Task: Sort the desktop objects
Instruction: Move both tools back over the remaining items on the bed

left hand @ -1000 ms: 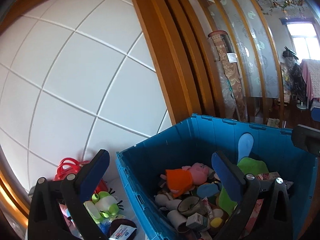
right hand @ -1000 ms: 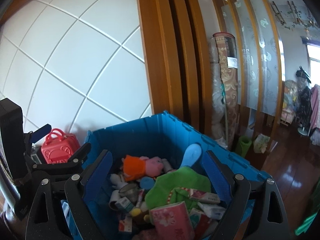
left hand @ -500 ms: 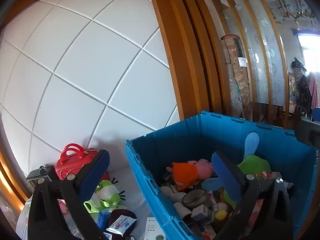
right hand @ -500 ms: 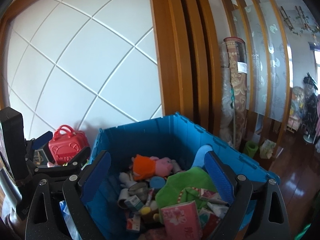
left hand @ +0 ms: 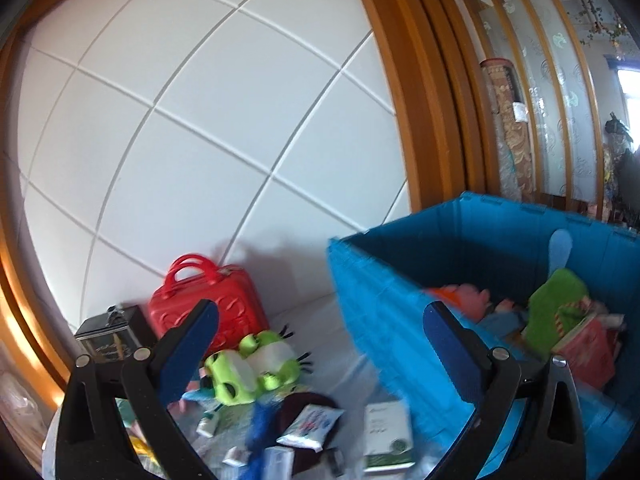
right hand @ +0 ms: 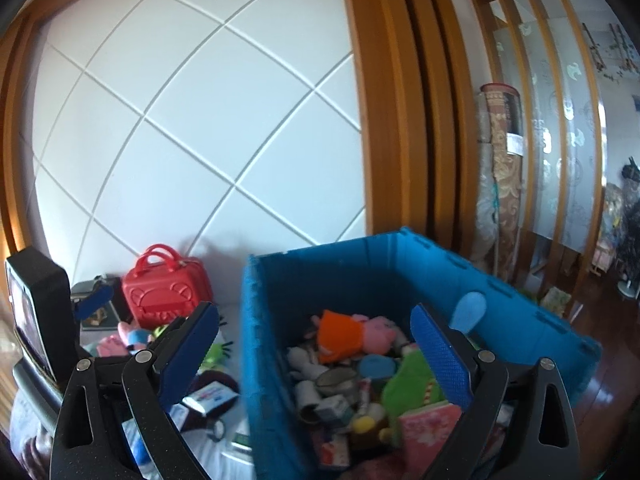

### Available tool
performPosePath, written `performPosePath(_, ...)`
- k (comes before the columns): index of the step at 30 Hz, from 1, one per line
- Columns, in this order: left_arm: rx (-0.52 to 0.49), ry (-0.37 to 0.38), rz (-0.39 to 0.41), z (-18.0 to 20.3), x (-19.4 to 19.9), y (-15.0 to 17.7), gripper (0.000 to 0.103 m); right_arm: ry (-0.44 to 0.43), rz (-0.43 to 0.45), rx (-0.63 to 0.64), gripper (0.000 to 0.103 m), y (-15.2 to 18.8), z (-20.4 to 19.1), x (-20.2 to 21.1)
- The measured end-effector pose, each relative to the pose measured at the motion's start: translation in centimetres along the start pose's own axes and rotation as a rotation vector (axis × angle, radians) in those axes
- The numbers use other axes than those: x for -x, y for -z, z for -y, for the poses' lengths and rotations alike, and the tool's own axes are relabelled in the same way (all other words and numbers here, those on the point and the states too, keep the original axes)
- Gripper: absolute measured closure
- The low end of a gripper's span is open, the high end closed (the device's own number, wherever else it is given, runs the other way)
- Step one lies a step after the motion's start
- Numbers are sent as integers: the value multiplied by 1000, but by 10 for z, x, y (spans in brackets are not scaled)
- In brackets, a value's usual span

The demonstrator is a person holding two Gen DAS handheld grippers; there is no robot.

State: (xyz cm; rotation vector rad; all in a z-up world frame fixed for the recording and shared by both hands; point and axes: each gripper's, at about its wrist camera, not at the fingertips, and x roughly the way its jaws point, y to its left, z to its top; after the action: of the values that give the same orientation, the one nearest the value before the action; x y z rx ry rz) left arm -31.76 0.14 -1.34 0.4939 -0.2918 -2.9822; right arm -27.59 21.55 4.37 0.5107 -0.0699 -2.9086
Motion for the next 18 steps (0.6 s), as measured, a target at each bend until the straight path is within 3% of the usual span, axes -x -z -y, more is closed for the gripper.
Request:
performPosePath(10, -3, -76, -118, -135, -12, 88, 0, -73, -70, -5, 1, 33, -116, -40)
performPosePath(18, 5, -152, -192, -200, -31, 136, 0, -156, -169, 22, 1, 63, -178, -92)
